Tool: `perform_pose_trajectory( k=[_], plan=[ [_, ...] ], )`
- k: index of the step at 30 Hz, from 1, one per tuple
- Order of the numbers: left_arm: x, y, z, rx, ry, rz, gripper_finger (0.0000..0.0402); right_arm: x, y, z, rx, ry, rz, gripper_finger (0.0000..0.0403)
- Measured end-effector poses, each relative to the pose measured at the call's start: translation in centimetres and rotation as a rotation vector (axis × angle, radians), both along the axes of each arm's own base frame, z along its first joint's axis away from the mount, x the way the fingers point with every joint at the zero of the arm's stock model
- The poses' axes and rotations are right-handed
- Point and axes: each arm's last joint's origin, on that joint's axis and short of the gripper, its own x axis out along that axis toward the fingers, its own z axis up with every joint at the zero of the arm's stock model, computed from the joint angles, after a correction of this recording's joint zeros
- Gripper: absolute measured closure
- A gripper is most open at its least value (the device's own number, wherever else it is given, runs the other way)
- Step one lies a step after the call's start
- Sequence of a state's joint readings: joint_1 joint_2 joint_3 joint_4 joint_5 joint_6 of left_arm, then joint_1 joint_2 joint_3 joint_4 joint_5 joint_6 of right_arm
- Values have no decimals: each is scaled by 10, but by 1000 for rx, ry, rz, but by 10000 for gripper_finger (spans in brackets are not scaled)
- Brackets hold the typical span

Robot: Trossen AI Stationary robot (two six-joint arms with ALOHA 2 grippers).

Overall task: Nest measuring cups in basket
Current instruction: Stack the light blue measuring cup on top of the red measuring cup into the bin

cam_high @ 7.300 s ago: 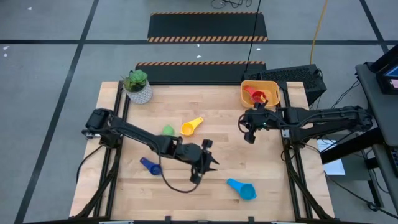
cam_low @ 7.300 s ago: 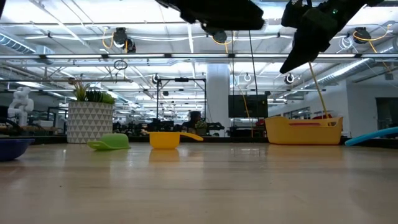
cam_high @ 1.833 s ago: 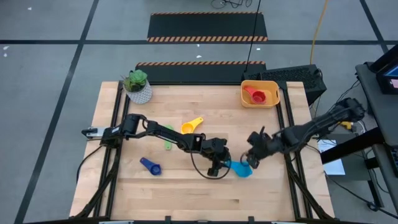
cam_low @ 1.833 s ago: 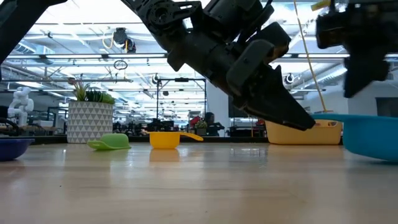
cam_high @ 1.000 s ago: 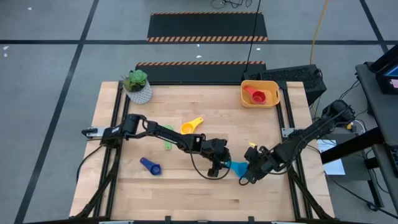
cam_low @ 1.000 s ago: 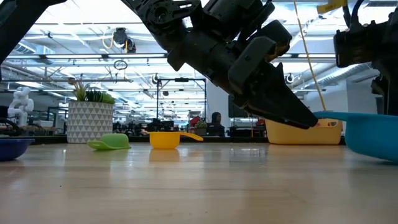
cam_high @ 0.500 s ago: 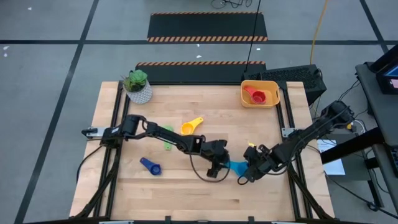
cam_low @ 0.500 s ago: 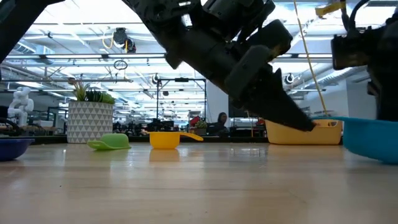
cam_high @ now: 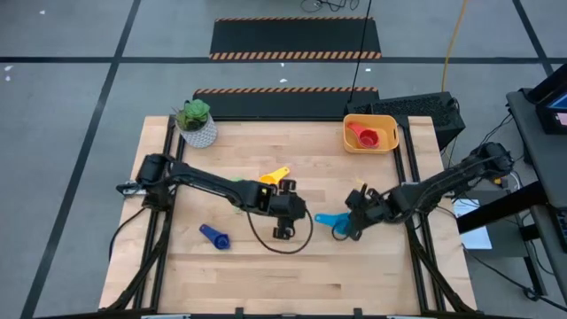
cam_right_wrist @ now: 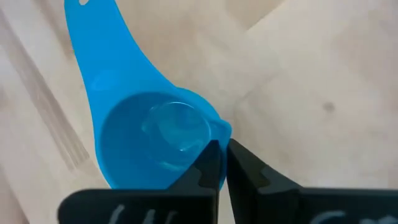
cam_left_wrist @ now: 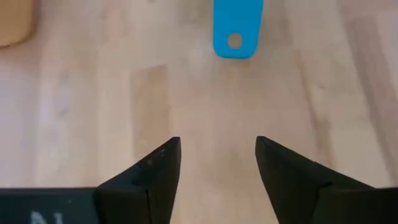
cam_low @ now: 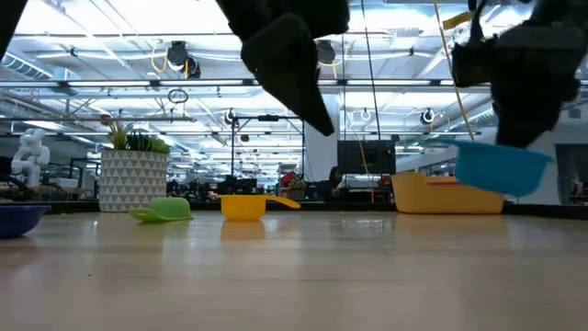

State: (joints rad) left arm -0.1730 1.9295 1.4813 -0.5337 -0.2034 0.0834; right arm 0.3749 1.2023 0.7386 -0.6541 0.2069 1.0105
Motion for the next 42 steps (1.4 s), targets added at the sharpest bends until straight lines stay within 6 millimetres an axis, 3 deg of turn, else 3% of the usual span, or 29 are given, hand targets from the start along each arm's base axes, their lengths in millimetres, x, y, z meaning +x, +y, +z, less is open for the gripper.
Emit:
perform_pose_trajectory(
  k=[4,9,15,20,30,42],
  plan=[
    [-17,9,-1,16,11,40,221,-6,-23,22,-36,16,-59,401],
    [-35,23,-16,4,-11,80,249,-12,-54,55,-148,17,-110,401],
    [-53,33,-37,-1,-23,104,256,-18,-99,95,-245,56,-202,401],
    [-58,33,-48,7,-21,93,256,-30,-137,114,-334,109,-319,402],
    [-58,33,-54,-10,-81,75,257,-56,-190,105,-362,155,-559,400],
    [-56,24,-51,-18,-123,49,256,-66,-218,66,-339,52,-682,399]
  ],
)
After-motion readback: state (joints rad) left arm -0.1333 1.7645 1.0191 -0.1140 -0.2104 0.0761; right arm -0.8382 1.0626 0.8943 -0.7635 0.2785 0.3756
